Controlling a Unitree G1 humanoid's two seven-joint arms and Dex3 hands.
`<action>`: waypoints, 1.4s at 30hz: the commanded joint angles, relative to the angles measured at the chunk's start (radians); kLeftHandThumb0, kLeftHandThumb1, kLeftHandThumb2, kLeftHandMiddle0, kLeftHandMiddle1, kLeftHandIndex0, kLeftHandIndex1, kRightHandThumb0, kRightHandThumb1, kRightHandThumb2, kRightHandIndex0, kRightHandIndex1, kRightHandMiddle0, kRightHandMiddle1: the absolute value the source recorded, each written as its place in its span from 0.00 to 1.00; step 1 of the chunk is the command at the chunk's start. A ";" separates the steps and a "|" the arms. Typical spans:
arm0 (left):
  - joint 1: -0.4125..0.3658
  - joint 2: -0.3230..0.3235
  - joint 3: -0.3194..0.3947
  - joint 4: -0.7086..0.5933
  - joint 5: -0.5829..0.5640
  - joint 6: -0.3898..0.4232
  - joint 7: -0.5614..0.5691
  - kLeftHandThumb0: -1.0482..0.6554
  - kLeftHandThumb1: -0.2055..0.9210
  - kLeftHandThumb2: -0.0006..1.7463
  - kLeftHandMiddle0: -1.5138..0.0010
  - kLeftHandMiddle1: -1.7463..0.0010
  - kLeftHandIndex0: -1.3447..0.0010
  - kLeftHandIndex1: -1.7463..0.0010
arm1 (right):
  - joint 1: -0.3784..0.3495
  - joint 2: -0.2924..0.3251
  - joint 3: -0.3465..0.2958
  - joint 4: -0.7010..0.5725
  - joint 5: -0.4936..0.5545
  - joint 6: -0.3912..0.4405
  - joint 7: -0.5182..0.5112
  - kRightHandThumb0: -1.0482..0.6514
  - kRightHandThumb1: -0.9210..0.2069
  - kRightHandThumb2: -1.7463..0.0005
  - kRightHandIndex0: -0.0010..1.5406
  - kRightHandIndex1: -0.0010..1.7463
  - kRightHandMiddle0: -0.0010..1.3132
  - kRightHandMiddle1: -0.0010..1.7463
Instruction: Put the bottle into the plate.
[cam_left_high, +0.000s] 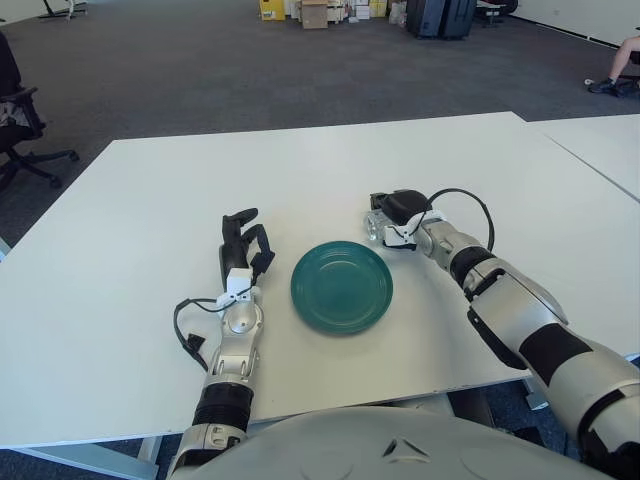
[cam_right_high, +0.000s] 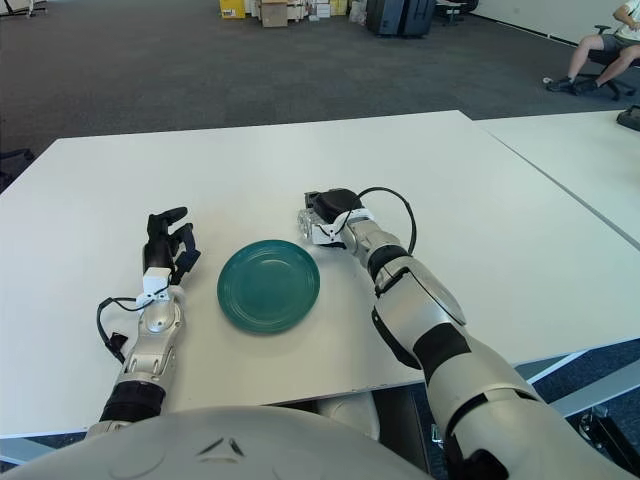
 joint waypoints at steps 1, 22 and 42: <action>-0.024 0.010 0.005 0.005 -0.002 -0.009 -0.004 0.25 1.00 0.45 0.71 0.69 0.85 0.36 | -0.037 -0.020 -0.050 -0.002 0.050 -0.030 -0.009 0.62 0.75 0.09 0.52 0.98 0.43 1.00; -0.035 0.031 0.020 0.008 -0.020 0.003 -0.026 0.25 1.00 0.45 0.73 0.71 0.84 0.36 | -0.072 -0.120 -0.250 -0.468 0.212 -0.323 -0.045 0.62 0.79 0.06 0.53 1.00 0.47 1.00; -0.054 0.041 0.022 0.022 -0.008 -0.011 -0.018 0.25 1.00 0.46 0.71 0.72 0.83 0.35 | 0.285 -0.126 -0.220 -1.127 0.206 -0.389 0.114 0.62 0.82 0.05 0.56 0.96 0.48 1.00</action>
